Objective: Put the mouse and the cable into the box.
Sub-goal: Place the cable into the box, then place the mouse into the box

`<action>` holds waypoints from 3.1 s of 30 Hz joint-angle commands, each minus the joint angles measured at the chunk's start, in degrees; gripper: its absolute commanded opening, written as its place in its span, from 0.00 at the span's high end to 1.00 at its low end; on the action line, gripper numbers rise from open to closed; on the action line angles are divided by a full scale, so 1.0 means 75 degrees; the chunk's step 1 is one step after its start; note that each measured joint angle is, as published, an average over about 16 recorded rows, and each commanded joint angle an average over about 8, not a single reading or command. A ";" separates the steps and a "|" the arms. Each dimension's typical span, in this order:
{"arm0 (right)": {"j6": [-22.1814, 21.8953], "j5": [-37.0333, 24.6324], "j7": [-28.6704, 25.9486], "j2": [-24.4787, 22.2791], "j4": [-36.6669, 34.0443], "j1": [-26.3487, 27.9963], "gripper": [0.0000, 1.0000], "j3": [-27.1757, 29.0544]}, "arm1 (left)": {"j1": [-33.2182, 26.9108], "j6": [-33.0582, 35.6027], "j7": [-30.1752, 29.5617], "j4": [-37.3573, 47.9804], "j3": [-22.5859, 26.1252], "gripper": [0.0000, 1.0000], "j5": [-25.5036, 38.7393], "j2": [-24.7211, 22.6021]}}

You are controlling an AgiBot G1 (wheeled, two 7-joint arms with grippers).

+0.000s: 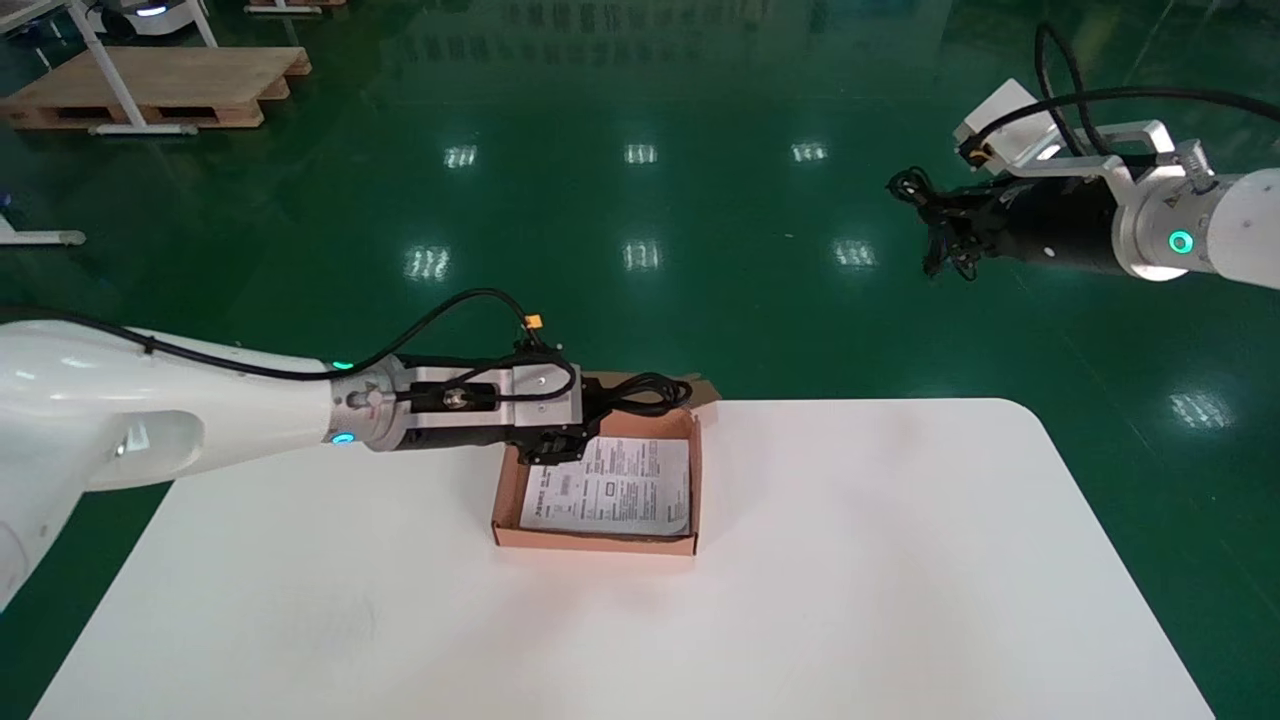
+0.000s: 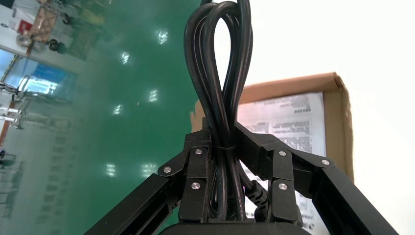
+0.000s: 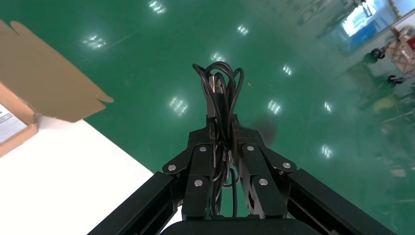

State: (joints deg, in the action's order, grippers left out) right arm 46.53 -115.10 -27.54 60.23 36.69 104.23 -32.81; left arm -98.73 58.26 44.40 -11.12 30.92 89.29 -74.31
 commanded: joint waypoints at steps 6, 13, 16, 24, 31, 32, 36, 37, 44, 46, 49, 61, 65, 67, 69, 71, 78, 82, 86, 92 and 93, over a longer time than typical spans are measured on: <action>0.0017 0.0008 0.0002 0.0005 -0.0003 -0.0029 1.00 -0.0008 | 0.0013 0.0008 -0.0001 0.0023 -0.0008 1.00 -0.0017 0.0000; 0.0024 0.0004 -0.0006 0.0009 0.0028 -0.0098 1.00 -0.0027 | 0.0151 -0.0389 0.0275 -0.0100 0.0028 1.00 0.0050 -0.0119; 0.0021 0.0006 -0.0005 0.0007 0.0022 -0.0084 1.00 -0.0023 | 0.0464 -0.0980 0.0792 -0.0305 0.0016 1.00 -0.0003 -0.0319; 0.0021 0.0006 -0.0005 0.0007 0.0022 -0.0084 1.00 -0.0023 | 0.1316 -0.2160 0.2337 -0.1041 0.0435 1.00 -0.0273 -0.0543; 0.0021 0.0006 -0.0005 0.0007 0.0022 -0.0084 1.00 -0.0023 | 0.1524 -0.2594 0.2879 -0.1057 0.0950 1.00 -0.0656 -0.0530; 0.0021 0.0006 -0.0005 0.0007 0.0022 -0.0084 1.00 -0.0023 | 0.1524 -0.2641 0.2903 -0.1025 0.1005 1.00 -0.0720 -0.0528; 0.0021 0.0006 -0.0005 0.0007 0.0022 -0.0084 1.00 -0.0023 | 0.1500 -0.2786 0.2963 -0.0930 0.1202 1.00 -0.0964 -0.0525; 0.0021 0.0006 -0.0005 0.0007 0.0022 -0.0084 1.00 -0.0023 | 0.1493 -0.2809 0.2978 -0.0916 0.1252 1.00 -0.1022 -0.0524; 0.0027 0.0008 -0.0002 0.0006 0.0016 -0.0080 1.00 -0.0022 | 0.1497 -0.2898 0.3031 -0.0839 0.1487 0.21 -0.1325 -0.0527; 0.0029 0.0009 -0.0001 0.0005 0.0015 -0.0078 1.00 -0.0022 | 0.1504 -0.2903 0.3032 -0.0828 0.1512 0.01 -0.1365 -0.0530; 0.0029 0.0009 -0.0002 0.0005 0.0015 -0.0078 1.00 -0.0022 | 0.1502 -0.2908 0.3032 -0.0817 0.1526 0.00 -0.1384 -0.0529; 0.0025 0.0009 -0.0004 0.0005 0.0020 -0.0084 1.00 -0.0022 | 0.1488 -0.2904 0.3027 -0.0837 0.1471 0.00 -0.1300 -0.0524; 0.0023 0.0009 -0.0005 0.0005 0.0021 -0.0086 1.00 -0.0022 | 0.1486 -0.2902 0.3026 -0.0843 0.1462 0.00 -0.1284 -0.0523; 0.0022 0.0009 -0.0005 0.0005 0.0021 -0.0086 1.00 -0.0022 | 0.1485 -0.2901 0.3026 -0.0844 0.1459 0.00 -0.1278 -0.0522; 0.0021 0.0009 -0.0005 0.0005 0.0021 -0.0087 1.00 -0.0022 | 0.1484 -0.2901 0.3026 -0.0846 0.1455 0.00 -0.1273 -0.0521; 0.0020 0.0009 -0.0005 0.0005 0.0021 -0.0087 1.00 -0.0022 | 0.1484 -0.2900 0.3026 -0.0847 0.1452 0.00 -0.1269 -0.0520; 0.0019 0.0009 -0.0005 0.0005 0.0021 -0.0087 1.00 -0.0022 | 0.1481 -0.2897 0.3026 -0.0851 0.1445 0.00 -0.1258 -0.0518; 0.0019 0.0009 -0.0005 0.0005 0.0021 -0.0087 1.00 -0.0022 | 0.1479 -0.2896 0.3026 -0.0853 0.1443 0.00 -0.1254 -0.0517; 0.0019 0.0009 -0.0005 0.0005 0.0021 -0.0087 1.00 -0.0022 | 0.1477 -0.2895 0.3026 -0.0855 0.1440 0.00 -0.1251 -0.0517; 0.0019 0.0009 -0.0005 0.0005 0.0021 -0.0087 1.00 -0.0022 | 0.1477 -0.2893 0.3026 -0.0858 0.1437 0.00 -0.1248 -0.0517; 0.0019 0.0009 -0.0005 0.0005 0.0021 -0.0087 1.00 -0.0022 | 0.1477 -0.2893 0.3026 -0.0858 0.1437 0.00 -0.1247 -0.0517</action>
State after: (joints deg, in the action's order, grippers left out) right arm 46.67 -115.03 -27.57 60.27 36.85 103.58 -32.97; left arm -87.66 36.57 67.09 -17.55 41.70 79.94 -78.19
